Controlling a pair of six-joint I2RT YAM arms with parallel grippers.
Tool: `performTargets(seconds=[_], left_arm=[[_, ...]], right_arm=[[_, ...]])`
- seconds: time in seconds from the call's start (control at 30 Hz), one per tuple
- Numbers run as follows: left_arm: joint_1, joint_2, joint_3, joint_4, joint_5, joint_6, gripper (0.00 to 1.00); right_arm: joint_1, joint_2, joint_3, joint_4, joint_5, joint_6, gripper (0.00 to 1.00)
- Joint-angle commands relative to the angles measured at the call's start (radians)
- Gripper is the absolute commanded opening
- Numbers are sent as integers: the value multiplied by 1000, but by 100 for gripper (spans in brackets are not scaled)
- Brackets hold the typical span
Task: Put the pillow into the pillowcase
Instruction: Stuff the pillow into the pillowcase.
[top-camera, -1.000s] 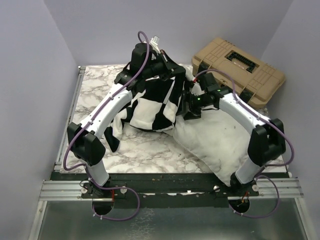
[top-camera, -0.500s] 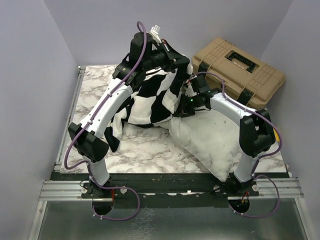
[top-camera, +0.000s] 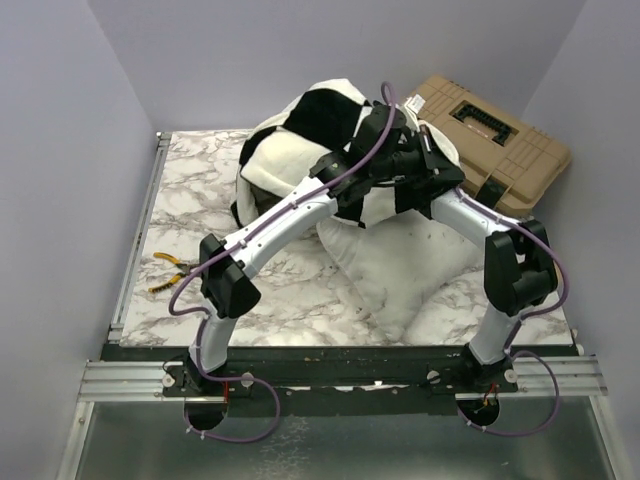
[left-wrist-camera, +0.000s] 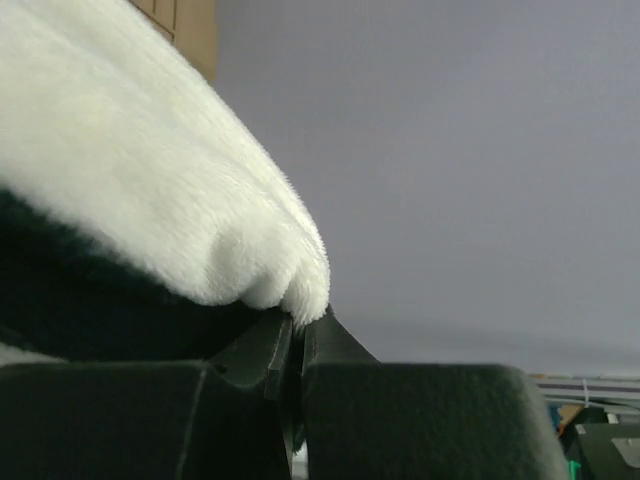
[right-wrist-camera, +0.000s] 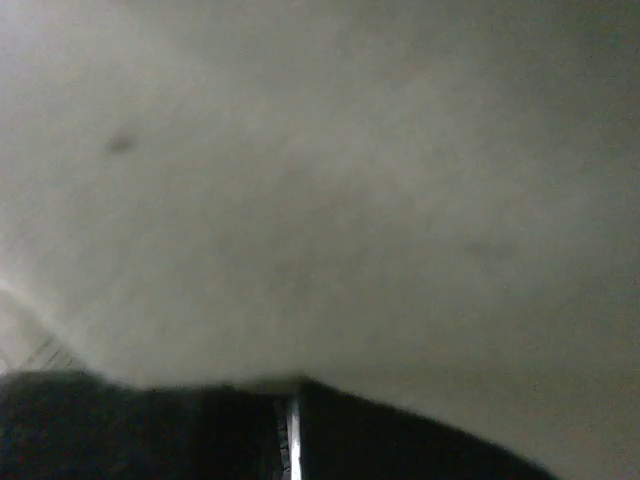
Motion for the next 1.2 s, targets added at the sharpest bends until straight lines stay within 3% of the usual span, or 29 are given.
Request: performTargets(seconds=[0.0, 0.07, 0.1, 0.13, 0.17, 0.3, 0.57, 0.7, 0.8, 1.0, 1.17], left_arm=[[-97, -41, 0, -11, 153, 92, 5], [-68, -111, -54, -142, 24, 210, 47], [-52, -149, -74, -212, -79, 267, 87], [-38, -192, -100, -281, -184, 322, 96], [-23, -236, -131, -329, -279, 365, 99], [76, -418, -315, -381, -472, 425, 99], [359, -616, -742, -447, -397, 276, 99], [435, -670, -1035, -211, -221, 147, 97], [452, -679, -1184, 44, -194, 50, 90], [456, -565, -1237, 369, -191, -18, 82], [456, -551, -1216, 467, -146, -29, 79]], right_arm=[[13, 83, -45, 259, -37, 201, 0], [10, 97, -39, 258, -38, 202, 0], [11, 104, -33, 252, -38, 199, 0], [11, 111, -30, 250, -38, 199, 0], [11, 117, -30, 254, -38, 203, 0], [10, 141, -24, 261, -32, 206, 0], [11, 183, -1, 279, -24, 217, 0], [11, 189, 7, 301, -20, 225, 0], [11, 188, 9, 311, -13, 228, 0], [10, 187, 11, 303, -5, 227, 0], [11, 181, 16, 273, 5, 214, 0]])
